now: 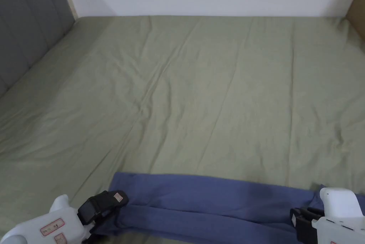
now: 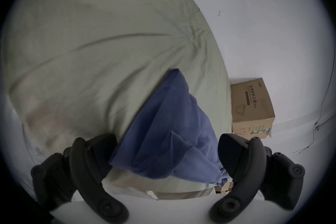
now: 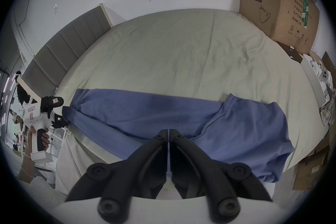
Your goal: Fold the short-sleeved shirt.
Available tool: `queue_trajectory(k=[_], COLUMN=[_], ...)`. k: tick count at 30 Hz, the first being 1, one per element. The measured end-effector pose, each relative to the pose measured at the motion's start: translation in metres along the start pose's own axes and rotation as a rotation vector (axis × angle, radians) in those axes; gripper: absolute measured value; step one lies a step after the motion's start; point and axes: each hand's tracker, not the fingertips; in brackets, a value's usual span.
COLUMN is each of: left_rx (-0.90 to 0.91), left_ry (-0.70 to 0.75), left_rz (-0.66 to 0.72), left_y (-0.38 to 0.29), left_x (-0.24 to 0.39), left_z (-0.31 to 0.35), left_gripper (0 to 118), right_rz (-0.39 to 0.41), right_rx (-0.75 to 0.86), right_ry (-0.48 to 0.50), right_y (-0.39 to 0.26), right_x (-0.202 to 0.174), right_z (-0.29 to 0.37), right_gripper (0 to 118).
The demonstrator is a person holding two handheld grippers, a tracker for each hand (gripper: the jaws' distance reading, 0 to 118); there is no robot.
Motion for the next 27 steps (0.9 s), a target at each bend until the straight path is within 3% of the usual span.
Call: queue_trajectory(k=[3,4,5,6,7,10,14,20,25,27], left_rx=[-0.011,-0.018,-0.017,-0.009,-0.028,-0.034,-0.017,0.013,-0.149,-0.253], left_ry=[0.012,-0.014,-0.008,0.049,0.098,0.006,0.036,-0.038,-0.116,-0.138], left_rz=[0.003,0.025,0.014,-0.019,-0.019,0.069,-0.047,-0.407,-0.756,-0.9], left_y=[0.006,0.009,0.01,0.009,0.008,0.01,0.013,-0.032,-0.126,-0.166], left_x=[0.001,0.001,0.002,0.002,-0.002,0.0,0.034,0.162,0.254,0.258], left_z=[-0.002,0.0,0.0,-0.004,-0.011,-0.004,0.009,0.03,-0.003,-0.031], left_gripper=[109,93,34,8,8,8,8,8,8,8], right_rz=[-0.014,-0.016,-0.016,-0.02,-0.022,-0.05,-0.094,-0.175,-0.254,-0.308], right_rx=[-0.015,-0.017,-0.018,-0.019,-0.019,-0.007,0.013,0.064,0.076,0.079], right_ry=[0.0,0.001,0.001,-0.004,-0.005,0.003,-0.006,-0.019,-0.027,-0.041], right_y=[-0.002,-0.002,-0.003,-0.004,-0.004,-0.008,-0.011,-0.017,-0.028,-0.034], right_x=[0.001,0.002,0.001,0.002,0.004,0.009,0.025,0.054,0.072,0.08], right_z=[-0.003,-0.003,-0.003,-0.004,-0.005,0.001,0.012,0.031,0.044,0.046], right_gripper=[3,3,3,3,3,3,3,3,3,3])
